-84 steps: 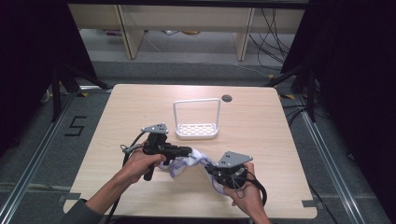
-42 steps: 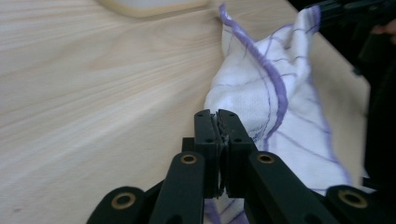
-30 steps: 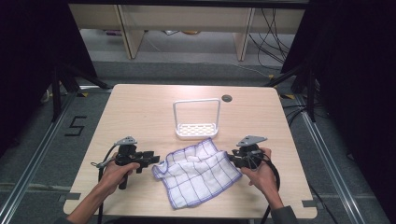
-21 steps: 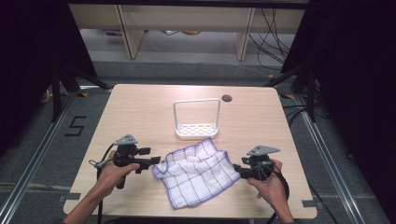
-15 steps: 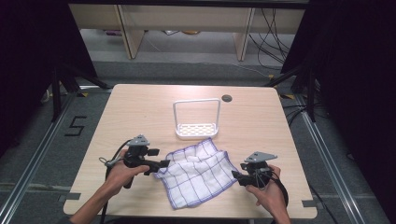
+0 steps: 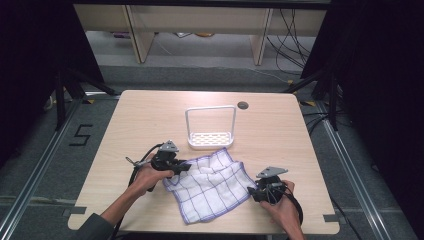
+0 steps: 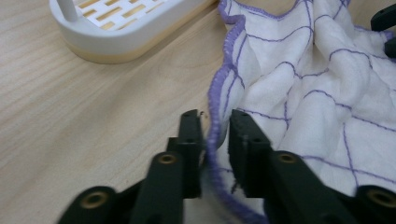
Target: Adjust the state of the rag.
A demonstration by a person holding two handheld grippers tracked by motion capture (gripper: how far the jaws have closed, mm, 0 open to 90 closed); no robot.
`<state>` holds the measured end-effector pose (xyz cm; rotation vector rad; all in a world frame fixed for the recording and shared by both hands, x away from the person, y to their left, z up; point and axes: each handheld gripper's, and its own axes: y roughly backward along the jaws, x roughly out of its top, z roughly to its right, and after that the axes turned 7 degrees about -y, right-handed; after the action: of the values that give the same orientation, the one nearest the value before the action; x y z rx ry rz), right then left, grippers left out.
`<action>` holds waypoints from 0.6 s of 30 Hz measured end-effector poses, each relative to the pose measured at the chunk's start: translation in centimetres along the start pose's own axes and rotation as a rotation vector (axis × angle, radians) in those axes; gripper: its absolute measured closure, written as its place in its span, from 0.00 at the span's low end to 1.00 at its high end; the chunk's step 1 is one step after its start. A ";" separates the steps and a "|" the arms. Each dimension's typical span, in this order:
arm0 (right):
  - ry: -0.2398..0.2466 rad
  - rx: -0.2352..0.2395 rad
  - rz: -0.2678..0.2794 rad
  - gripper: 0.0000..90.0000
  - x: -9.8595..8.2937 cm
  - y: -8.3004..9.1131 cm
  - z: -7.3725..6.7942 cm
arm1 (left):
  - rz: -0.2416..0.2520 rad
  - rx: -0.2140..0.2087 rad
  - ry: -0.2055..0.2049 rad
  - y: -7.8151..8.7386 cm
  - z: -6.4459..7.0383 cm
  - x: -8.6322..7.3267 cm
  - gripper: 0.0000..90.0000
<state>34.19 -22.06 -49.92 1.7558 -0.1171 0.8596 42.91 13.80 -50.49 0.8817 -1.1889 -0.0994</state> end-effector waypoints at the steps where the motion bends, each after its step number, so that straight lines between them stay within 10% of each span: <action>1: 0.007 0.025 0.002 0.81 0.1 0.0 0.0 | -0.003 0.003 -0.011 0.2 0.0 -0.1 0.92; 12: 0.114 0.040 0.016 0.97 1.9 1.7 0.7 | 0.096 -0.081 0.085 5.9 2.0 -3.1 0.96; 18: 0.097 0.018 0.014 0.97 4.2 2.7 2.4 | 0.135 -0.127 0.183 7.9 5.3 -6.8 0.95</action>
<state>37.15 -23.77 -45.50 1.7286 -0.0585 0.9568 32.76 19.62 -50.17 0.6822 -1.0552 0.0152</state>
